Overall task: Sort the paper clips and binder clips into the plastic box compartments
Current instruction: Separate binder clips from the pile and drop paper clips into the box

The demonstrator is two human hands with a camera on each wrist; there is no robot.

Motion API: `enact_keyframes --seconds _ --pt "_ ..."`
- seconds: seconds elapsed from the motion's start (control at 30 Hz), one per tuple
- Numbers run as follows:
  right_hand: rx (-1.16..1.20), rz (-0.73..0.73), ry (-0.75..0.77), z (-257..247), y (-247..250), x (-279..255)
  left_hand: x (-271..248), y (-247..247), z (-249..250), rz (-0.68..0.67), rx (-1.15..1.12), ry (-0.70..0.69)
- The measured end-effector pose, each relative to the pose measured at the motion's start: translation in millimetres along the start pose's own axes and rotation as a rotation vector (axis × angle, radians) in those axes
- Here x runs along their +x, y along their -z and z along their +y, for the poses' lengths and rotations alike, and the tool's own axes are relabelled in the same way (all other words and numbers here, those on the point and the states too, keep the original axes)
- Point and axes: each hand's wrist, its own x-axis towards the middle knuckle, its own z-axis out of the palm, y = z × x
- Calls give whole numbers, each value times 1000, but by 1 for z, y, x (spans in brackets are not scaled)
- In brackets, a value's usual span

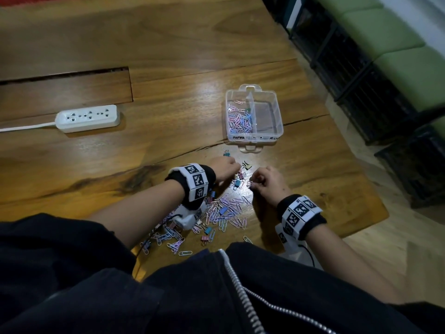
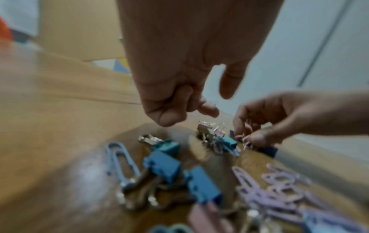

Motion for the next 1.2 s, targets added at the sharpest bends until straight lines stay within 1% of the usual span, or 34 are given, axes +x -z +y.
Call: enact_keyframes --seconds 0.1,0.17,0.27,0.37,0.47,0.53,0.6,0.7,0.73,0.8,0.97,1.07,1.13,1.2 --pt "-37 -25 17 1 4 0 -1 -3 -6 -3 306 -89" --pt "-161 -65 63 -3 5 -1 -4 -4 -5 40 422 -164" --pt "-319 -49 136 -9 6 -3 -7 -5 -3 79 518 -191" --pt "-371 -51 150 -12 7 0 -9 -8 -2 84 599 -193" --pt "-380 -70 143 -8 5 3 -8 -6 -3 86 587 -158" --pt "-295 -55 103 -5 5 3 -7 -1 -7 82 536 -114" --pt "-100 -10 36 -1 6 4 -8 4 -10 78 493 -105" --pt "242 32 -92 1 15 0 -11 3 -9 69 471 -143" --pt "332 35 -114 2 17 -2 -12 1 -8 73 489 -150" --pt "437 25 -142 1 20 -7 -12 -3 -5 91 529 -164" --pt "489 8 -217 4 19 -10 -9 -6 -2 80 543 -134" --pt "578 4 -274 3 18 -10 -9 2 -7 115 510 -75" --pt "545 -7 -248 1 15 -10 -10 9 -13 157 493 -39" --pt "439 -35 -191 -1 10 -9 -12 12 -16 171 461 -45"
